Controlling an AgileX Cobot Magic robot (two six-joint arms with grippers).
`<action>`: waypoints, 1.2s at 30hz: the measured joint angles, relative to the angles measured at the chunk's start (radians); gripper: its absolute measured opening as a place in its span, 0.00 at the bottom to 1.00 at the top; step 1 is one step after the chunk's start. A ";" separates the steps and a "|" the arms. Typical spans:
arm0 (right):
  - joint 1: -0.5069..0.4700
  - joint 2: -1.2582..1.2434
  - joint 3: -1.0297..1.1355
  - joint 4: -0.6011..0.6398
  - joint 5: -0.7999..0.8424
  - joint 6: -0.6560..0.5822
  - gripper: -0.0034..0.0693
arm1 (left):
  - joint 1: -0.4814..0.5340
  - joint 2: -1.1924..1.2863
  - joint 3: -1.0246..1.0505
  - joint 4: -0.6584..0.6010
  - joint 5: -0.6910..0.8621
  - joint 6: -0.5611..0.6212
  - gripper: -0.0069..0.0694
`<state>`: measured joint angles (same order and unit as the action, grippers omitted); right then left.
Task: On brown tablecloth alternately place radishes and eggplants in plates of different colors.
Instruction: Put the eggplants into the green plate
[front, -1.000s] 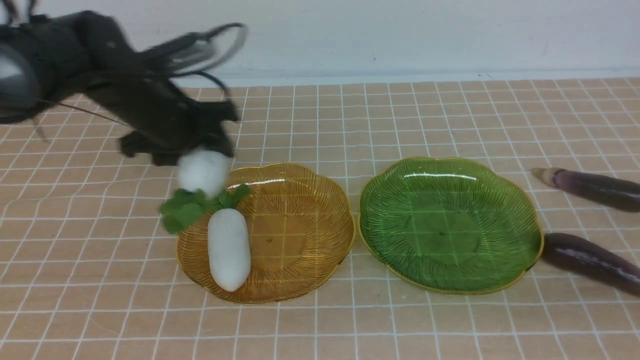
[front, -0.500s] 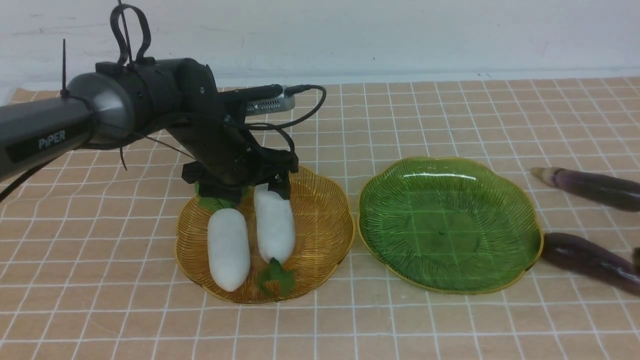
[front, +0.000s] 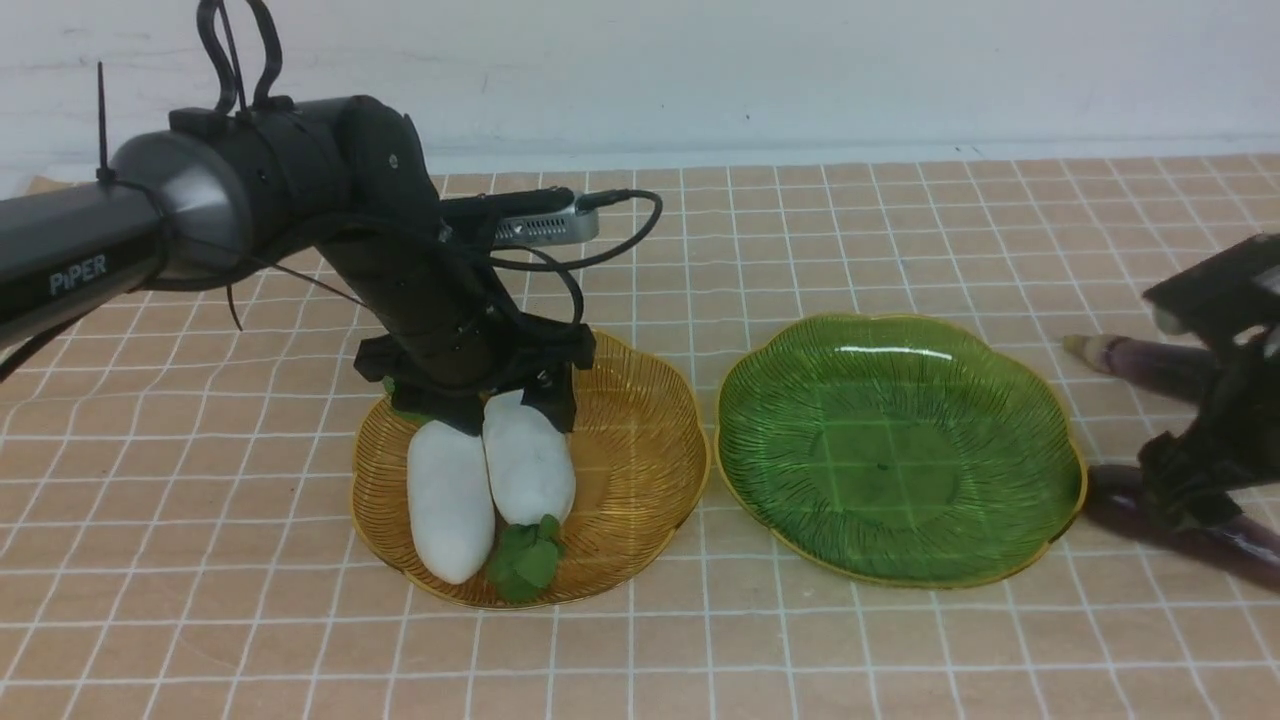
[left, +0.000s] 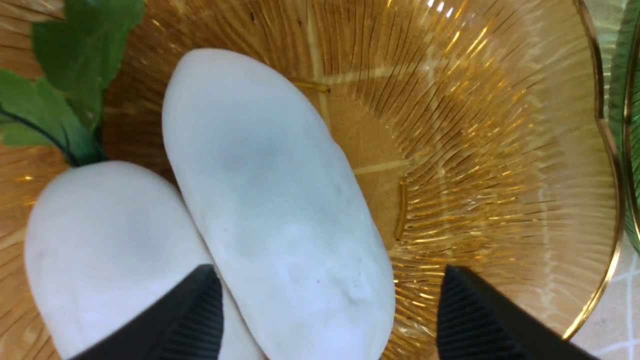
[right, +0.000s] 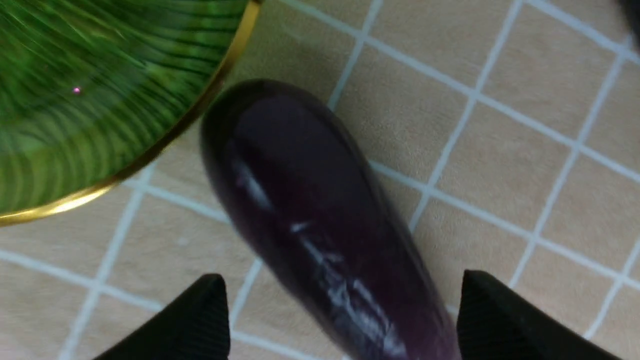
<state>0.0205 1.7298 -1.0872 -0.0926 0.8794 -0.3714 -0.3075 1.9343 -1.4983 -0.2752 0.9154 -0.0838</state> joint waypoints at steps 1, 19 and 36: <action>0.000 0.018 -0.004 -0.013 -0.001 -0.009 0.82 | 0.000 0.000 0.000 -0.001 0.004 0.000 0.76; -0.002 0.047 -0.342 -0.054 0.249 0.068 0.49 | 0.000 -0.014 -0.022 -0.064 0.047 0.030 0.73; 0.232 0.258 -0.423 0.270 0.250 0.117 0.65 | 0.000 -0.015 -0.086 -0.064 0.087 0.034 0.73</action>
<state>0.2521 1.9875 -1.5105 0.1779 1.1289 -0.2547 -0.3075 1.9192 -1.5842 -0.3395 1.0027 -0.0497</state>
